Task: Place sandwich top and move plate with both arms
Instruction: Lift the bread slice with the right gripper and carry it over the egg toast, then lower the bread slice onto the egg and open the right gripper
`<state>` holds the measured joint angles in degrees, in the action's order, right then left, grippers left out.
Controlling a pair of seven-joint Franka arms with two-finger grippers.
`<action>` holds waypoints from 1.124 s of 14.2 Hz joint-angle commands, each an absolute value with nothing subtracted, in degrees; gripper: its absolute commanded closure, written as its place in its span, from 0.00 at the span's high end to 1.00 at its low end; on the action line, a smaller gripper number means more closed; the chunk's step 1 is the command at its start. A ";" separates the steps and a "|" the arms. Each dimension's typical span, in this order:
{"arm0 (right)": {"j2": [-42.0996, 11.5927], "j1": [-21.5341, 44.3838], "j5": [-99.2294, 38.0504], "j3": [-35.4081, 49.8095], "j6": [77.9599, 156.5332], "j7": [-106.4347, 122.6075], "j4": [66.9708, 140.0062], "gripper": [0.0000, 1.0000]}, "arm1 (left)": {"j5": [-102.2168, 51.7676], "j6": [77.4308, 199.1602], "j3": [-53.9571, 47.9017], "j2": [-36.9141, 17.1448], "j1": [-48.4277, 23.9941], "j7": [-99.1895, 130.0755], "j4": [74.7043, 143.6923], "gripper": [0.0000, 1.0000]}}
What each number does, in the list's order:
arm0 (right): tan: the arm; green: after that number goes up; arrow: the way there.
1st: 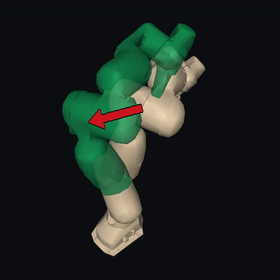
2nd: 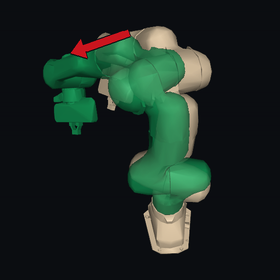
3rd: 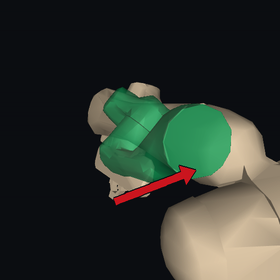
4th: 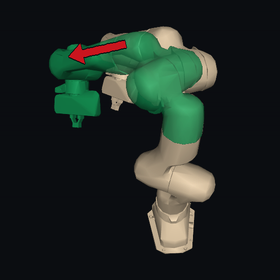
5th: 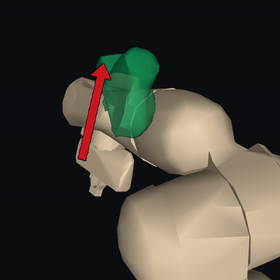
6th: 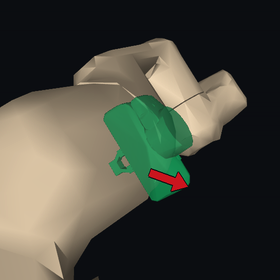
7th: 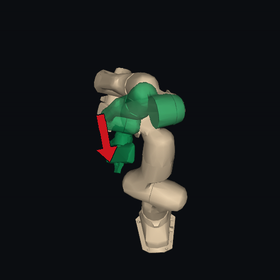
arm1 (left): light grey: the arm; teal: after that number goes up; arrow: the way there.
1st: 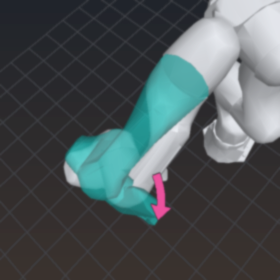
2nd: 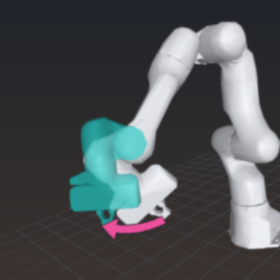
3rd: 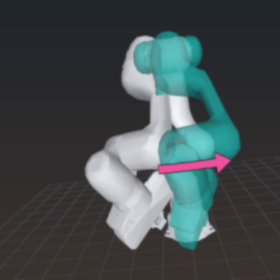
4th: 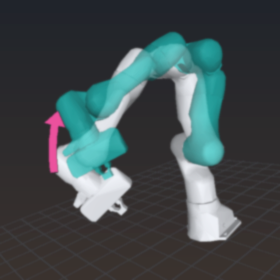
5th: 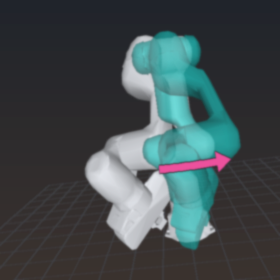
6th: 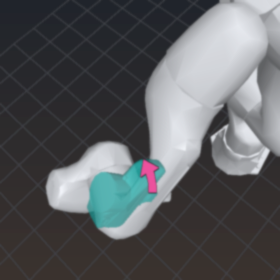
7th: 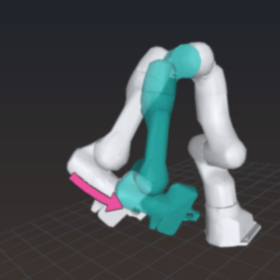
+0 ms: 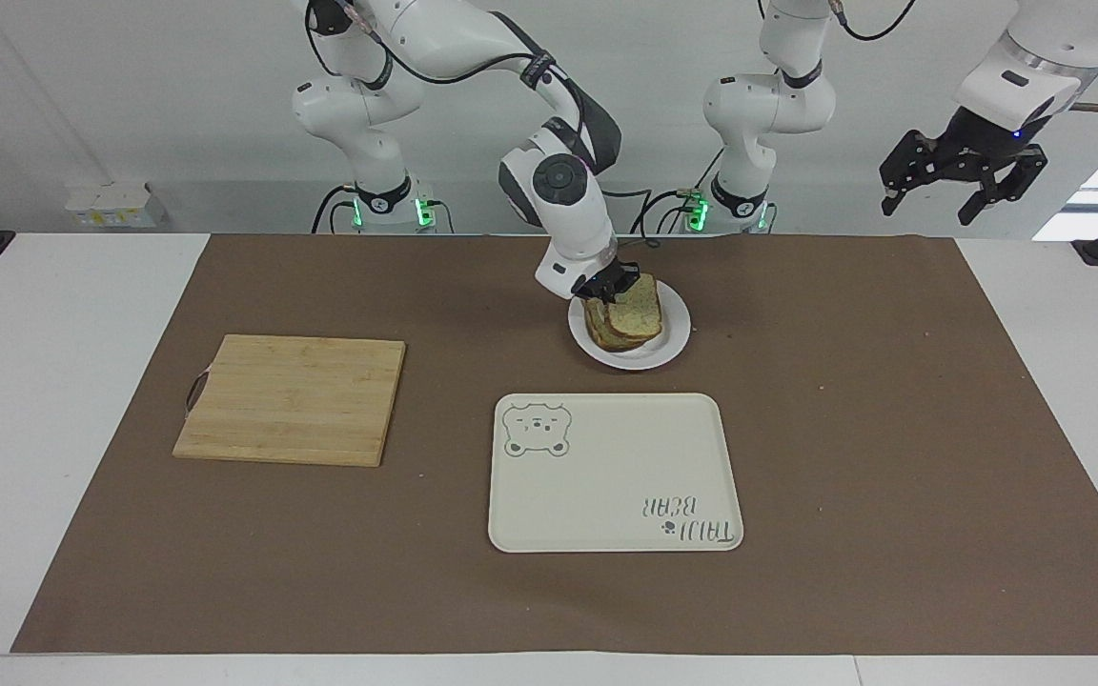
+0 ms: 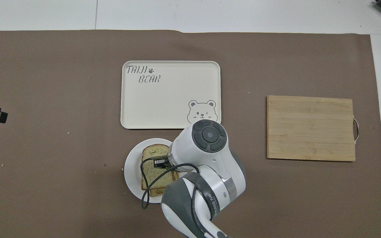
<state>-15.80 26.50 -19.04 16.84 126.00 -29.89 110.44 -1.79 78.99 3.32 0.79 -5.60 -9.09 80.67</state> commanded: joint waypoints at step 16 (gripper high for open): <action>-12.49 18.91 -1.34 15.91 129.12 -29.18 108.72 1.00 | -1.67 76.73 2.20 2.10 -5.80 -8.52 81.64 1.00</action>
<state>-15.26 21.07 -4.01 15.58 129.78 -29.63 108.22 -1.82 77.75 2.61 0.82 -5.63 -9.05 80.68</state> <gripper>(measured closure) 0.000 0.000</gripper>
